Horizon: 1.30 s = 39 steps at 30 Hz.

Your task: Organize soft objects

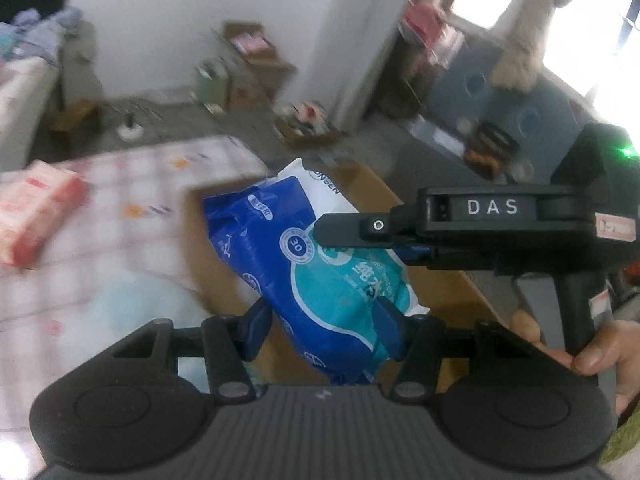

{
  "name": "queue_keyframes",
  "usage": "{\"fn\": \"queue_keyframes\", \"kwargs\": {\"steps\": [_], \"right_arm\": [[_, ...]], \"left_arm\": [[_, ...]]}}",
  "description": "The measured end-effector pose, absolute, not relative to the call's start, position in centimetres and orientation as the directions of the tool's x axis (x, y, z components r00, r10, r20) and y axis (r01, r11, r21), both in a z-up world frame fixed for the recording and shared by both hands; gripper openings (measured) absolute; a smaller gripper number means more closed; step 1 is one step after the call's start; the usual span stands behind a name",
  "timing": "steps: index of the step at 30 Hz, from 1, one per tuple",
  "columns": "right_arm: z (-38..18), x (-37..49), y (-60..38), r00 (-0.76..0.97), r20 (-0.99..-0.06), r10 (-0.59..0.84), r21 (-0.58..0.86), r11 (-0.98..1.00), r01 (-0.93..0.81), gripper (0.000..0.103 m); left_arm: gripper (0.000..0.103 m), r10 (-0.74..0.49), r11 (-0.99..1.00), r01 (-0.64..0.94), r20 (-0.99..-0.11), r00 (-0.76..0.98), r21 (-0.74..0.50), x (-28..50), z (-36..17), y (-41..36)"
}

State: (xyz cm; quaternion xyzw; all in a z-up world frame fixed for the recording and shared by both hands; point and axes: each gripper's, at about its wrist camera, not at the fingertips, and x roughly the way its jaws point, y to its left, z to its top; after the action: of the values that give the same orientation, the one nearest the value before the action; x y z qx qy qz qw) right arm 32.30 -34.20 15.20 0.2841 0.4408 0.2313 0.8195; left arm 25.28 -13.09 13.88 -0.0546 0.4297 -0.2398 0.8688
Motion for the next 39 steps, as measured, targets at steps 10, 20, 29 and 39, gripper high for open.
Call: {"fn": "queue_keyframes", "kwargs": {"steps": [10,20,29,39], "right_arm": [[3.8,33.7,-40.3,0.432,-0.651,0.625,0.718,0.692,0.080,0.037],[0.3,35.8,-40.1,0.372,-0.760,0.532,0.603,0.791,0.102,0.040],[-1.9,37.4,-37.7,0.309,-0.821,0.480,0.527,0.845,0.088,0.041],[-1.6,36.6,-32.8,0.276,-0.816,0.508,0.538,0.842,0.039,0.040]], "left_arm": [[0.059,-0.390,0.895,0.403,-0.771,0.504,-0.189,26.1,8.6,-17.4],[0.060,-0.360,0.924,0.322,-0.751,0.554,-0.206,25.0,10.4,-12.0],[0.061,-0.347,0.938,0.229,-0.710,0.613,-0.261,20.5,11.5,-6.2],[0.061,-0.300,0.943,0.089,-0.697,0.652,-0.322,15.8,9.7,-0.2]]}}
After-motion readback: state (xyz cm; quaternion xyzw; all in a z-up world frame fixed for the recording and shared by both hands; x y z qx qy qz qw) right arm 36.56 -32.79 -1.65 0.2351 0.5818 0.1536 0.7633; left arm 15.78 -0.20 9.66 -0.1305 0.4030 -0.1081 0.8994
